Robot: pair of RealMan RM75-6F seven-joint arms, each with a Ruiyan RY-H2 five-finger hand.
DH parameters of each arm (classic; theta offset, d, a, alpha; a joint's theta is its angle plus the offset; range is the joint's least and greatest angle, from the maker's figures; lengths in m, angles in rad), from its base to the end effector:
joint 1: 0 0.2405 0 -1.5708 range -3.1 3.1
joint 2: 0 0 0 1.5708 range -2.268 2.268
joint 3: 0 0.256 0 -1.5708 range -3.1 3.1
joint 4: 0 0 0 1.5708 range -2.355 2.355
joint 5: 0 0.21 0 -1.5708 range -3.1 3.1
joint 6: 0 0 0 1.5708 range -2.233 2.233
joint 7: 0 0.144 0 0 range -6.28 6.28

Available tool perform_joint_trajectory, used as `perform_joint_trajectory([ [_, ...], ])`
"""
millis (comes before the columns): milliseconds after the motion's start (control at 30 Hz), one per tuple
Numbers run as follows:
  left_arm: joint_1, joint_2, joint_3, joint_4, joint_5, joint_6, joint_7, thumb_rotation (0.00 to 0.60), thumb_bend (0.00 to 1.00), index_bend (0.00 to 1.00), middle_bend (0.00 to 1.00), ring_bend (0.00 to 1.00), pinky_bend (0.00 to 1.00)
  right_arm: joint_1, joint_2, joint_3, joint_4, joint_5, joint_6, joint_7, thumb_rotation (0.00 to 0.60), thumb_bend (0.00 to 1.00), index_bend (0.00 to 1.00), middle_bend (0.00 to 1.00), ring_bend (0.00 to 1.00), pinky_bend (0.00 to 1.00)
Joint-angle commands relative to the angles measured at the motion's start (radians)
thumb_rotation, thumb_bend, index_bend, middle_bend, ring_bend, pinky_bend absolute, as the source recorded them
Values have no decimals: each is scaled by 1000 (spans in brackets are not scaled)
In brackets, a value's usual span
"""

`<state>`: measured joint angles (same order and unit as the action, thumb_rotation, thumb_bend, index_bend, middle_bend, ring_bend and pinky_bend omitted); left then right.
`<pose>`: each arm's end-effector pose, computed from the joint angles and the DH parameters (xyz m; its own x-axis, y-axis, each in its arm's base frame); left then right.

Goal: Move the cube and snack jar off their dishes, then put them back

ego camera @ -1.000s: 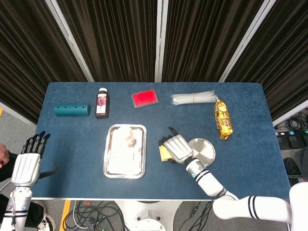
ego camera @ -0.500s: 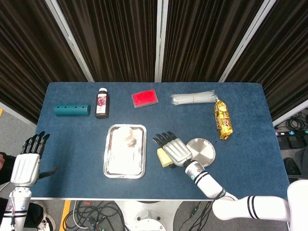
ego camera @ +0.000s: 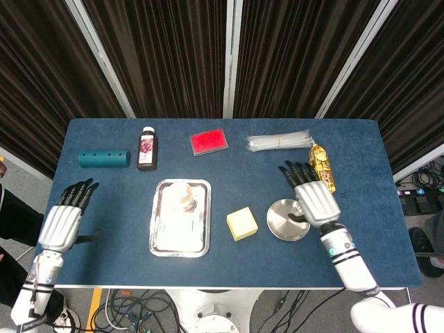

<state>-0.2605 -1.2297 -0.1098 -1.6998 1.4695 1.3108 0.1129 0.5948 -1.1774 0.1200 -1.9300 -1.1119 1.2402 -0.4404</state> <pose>-0.2489 0.2367 0.1033 0.3251 0.0772 0.9425 0.9347 -0.1776 -0.3079 -0.1623 -0.2940 0.0993 0.4399 -0.1157 0.8906 -0.8800 -0.2535 0.4017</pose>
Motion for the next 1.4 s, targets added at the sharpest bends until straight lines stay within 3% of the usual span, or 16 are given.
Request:
perform_joint_trajectory([
  [33, -85, -30, -33, 21, 8, -91, -11, 600, 0, 42, 0, 0, 82, -136, 105, -44, -28, -69, 120, 128, 600, 0, 0, 0, 0, 0],
  [267, -239, -110, -76, 103, -45, -281, -73, 600, 0, 42, 0, 0, 84, -293, 136, -90, 39, -169, 250, 320, 600, 0, 0, 0, 0, 0],
  [567, -390, -183, -92, 220, -120, -482, -84, 600, 0, 42, 0, 0, 98, -357, 168, -54, 83, -188, 297, 413, 600, 0, 0, 0, 0, 0],
  [867, -484, -240, -89, 317, -131, -565, -103, 600, 4, 46, 11, 0, 120, -373, 167, -27, 108, -172, 265, 427, 600, 0, 0, 0, 0, 0],
  [1133, -534, -266, -85, 368, -140, -593, -117, 600, 72, 180, 92, 39, 157, -394, 167, -9, 128, -167, 253, 451, 600, 0, 0, 0, 0, 0],
  [1400, -583, -297, -68, 403, -130, -618, -111, 600, 93, 191, 114, 71, 163, -417, 164, 5, 148, -161, 247, 475, 600, 0, 0, 0, 0, 0],
])
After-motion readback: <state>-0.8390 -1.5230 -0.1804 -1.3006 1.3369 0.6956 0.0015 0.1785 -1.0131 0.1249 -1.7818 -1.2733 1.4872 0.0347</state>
